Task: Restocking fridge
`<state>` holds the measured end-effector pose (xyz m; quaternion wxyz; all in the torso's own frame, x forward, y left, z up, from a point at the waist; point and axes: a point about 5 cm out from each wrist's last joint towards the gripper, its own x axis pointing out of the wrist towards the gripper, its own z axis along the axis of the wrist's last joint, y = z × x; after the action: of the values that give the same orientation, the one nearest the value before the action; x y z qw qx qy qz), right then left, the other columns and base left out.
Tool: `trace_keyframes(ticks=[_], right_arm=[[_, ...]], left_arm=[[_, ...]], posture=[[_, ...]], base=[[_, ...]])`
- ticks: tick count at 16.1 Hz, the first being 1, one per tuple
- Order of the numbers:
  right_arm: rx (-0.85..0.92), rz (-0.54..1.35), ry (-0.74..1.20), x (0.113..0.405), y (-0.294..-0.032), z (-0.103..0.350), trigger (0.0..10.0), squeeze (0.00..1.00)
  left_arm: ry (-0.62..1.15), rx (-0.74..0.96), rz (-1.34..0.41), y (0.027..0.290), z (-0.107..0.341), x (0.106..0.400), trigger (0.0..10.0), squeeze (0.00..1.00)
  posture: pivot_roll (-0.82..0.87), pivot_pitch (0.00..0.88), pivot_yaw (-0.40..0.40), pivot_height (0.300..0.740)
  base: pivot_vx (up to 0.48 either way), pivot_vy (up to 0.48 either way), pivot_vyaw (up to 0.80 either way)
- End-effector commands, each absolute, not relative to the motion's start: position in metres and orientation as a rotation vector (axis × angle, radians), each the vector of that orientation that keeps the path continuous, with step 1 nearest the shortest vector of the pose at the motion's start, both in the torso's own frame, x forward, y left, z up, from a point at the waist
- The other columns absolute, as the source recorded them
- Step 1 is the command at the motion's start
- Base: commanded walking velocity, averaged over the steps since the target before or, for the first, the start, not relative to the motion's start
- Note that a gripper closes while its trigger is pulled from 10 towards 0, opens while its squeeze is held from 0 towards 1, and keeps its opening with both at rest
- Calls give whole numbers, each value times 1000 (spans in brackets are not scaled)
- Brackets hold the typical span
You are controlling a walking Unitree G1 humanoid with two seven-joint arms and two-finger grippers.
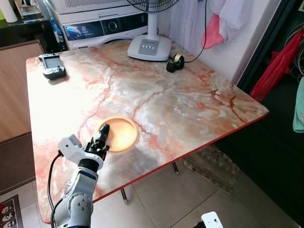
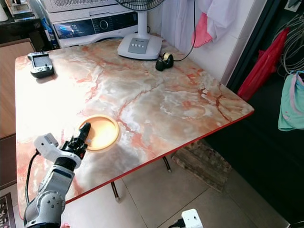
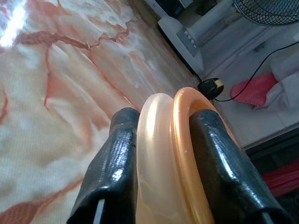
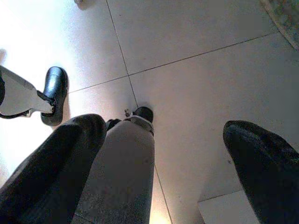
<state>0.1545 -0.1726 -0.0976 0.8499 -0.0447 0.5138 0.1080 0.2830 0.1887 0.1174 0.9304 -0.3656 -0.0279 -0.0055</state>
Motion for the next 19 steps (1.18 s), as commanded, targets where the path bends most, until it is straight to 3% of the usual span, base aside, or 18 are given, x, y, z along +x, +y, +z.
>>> trace_keyframes(ticks=[1,2,3,4,9,15,19], right_arm=[[-100,226,1088,152,-175,-98,10000,0],[-101,222,1088,152,-175,-98,10000,0],[-98,216,1086,152,-176,-98,10000,0],[-94,211,1085,152,-176,-98,10000,0],[-70,177,1062,151,-174,-99,10000,0],[-19,108,1055,149,-173,-100,10000,0],[9,83,1051,148,-171,-100,10000,0]], left_arm=[[-93,-678,-14,189,130,282,0,0],[-110,-444,49,193,137,278,0,0],[-137,-339,70,194,142,274,0,0],[-161,-285,86,195,147,271,10000,0],[-324,17,86,195,188,265,10000,0],[-194,399,102,192,172,275,10000,0],[-205,435,88,189,171,276,10000,0]], posture=[[54,26,-60,740],[53,22,-58,740],[53,22,-58,740],[55,15,-55,740],[56,0,-30,740],[55,0,-21,740],[61,11,1,740]], base=[[0,0,0],[0,0,0],[0,0,0],[0,0,0],[0,0,0],[0,0,0],[0,0,0]])
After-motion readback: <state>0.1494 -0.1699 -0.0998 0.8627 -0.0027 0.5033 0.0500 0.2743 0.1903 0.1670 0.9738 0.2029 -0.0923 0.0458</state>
